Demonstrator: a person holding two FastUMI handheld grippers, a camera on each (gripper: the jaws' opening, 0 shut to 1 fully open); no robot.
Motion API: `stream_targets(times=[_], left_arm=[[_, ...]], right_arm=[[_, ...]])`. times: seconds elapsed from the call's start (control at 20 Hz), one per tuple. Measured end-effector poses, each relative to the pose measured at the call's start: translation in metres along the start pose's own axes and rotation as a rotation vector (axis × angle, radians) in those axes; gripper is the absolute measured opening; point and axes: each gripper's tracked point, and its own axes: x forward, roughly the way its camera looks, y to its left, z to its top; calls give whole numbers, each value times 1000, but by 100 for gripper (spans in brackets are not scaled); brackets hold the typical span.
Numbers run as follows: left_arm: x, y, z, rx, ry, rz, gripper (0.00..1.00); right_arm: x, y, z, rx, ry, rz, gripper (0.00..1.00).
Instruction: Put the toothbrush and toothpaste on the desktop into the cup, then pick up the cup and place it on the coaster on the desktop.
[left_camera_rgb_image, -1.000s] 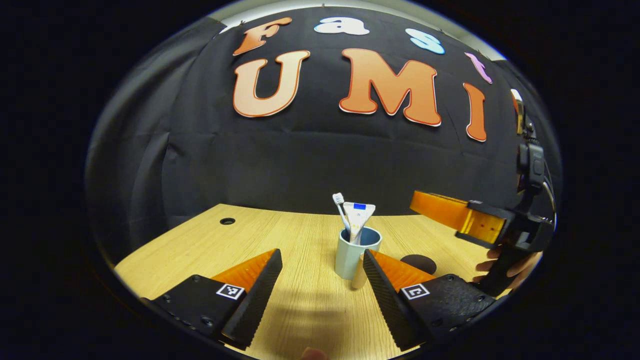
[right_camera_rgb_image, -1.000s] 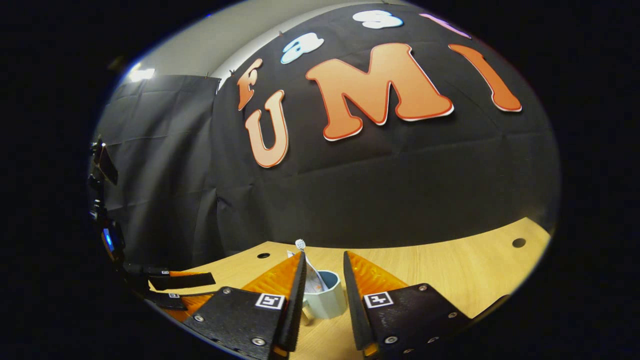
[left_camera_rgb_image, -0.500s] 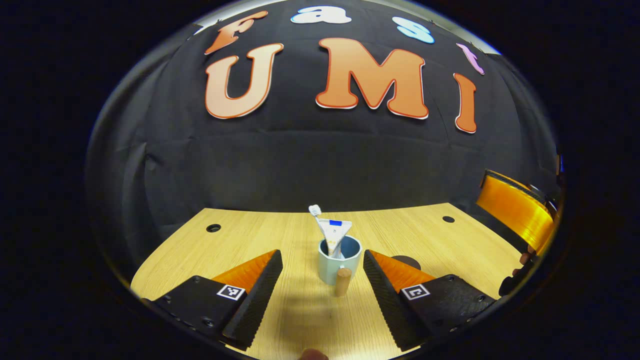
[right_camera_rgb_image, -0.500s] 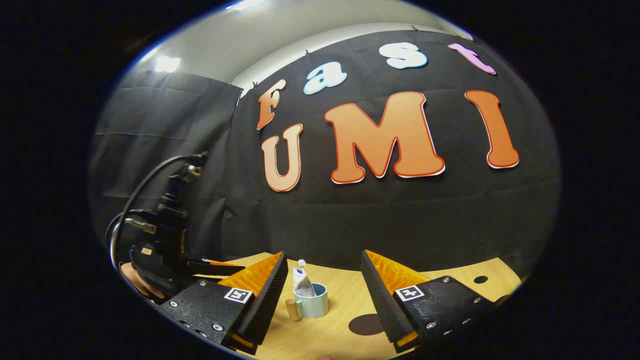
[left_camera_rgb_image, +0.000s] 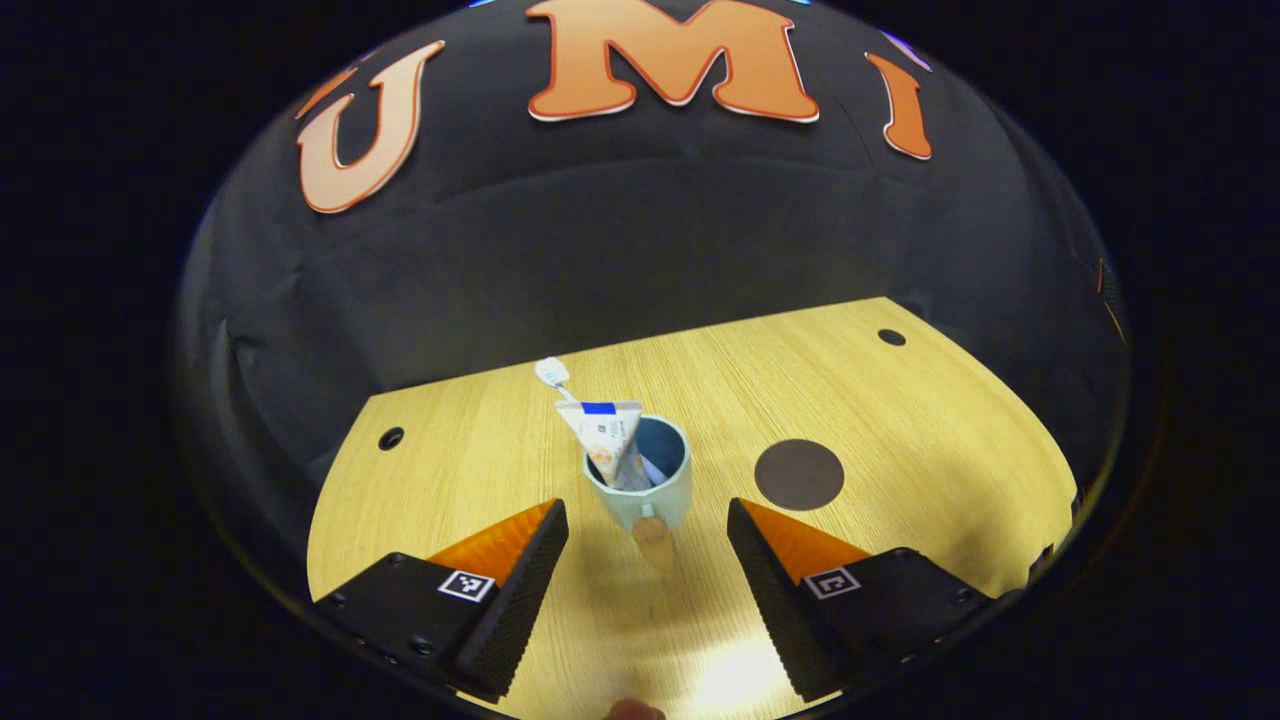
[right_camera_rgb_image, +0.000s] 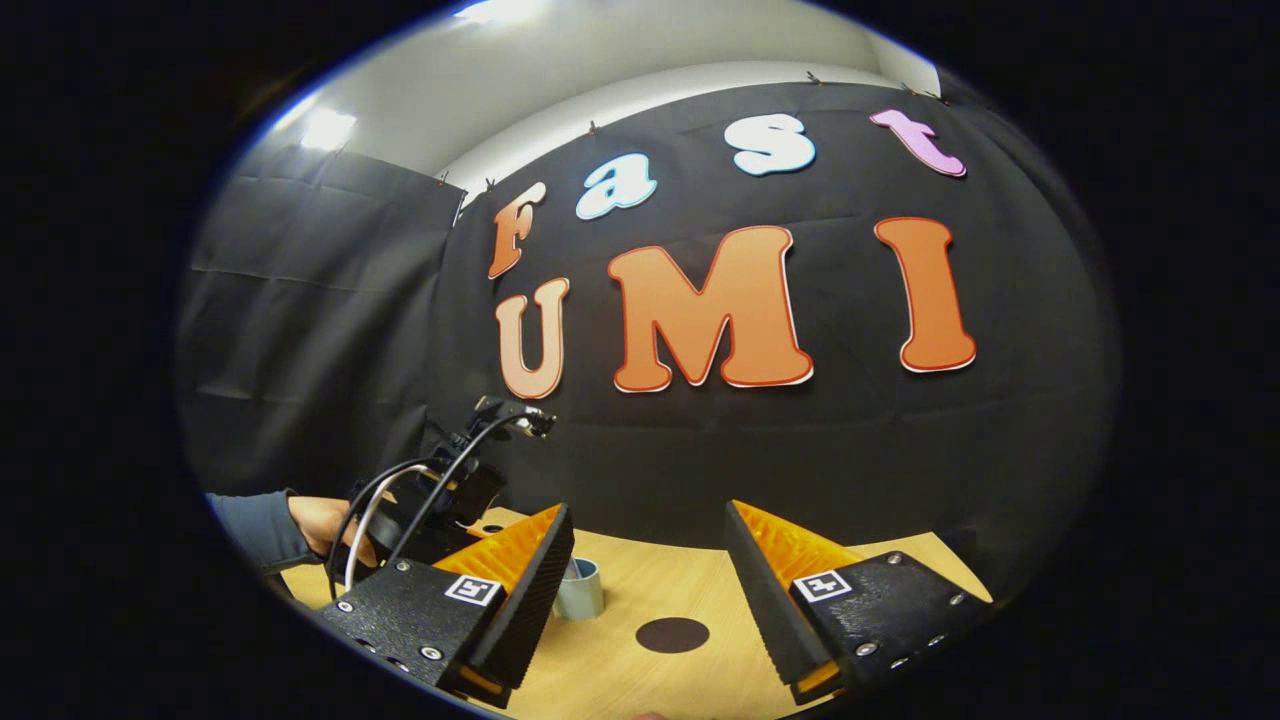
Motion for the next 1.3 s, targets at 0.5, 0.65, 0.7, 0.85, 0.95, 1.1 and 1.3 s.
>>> stream_targets(times=[0.5,0.65,0.7,0.85,0.95,1.1,1.3], left_arm=[[64,1,-35,28,288,-4,95],[63,-2,-39,99,369,-8,95],[62,-2,-36,116,380,-1,93],[61,-5,-29,132,400,-1,83],[60,-4,-27,129,416,10,70],[63,-2,-32,108,405,-7,27],[62,-6,-22,57,374,-10,21]], right_arm=[[-24,-16,-24,28,79,4,92],[-28,-23,-31,0,103,-14,93],[-29,-25,-31,-6,101,-18,94],[-33,-27,-30,9,93,-7,96],[-34,-34,-32,19,96,-21,96],[-36,-36,-35,37,97,-25,96],[-36,-38,-42,49,112,-37,96]])
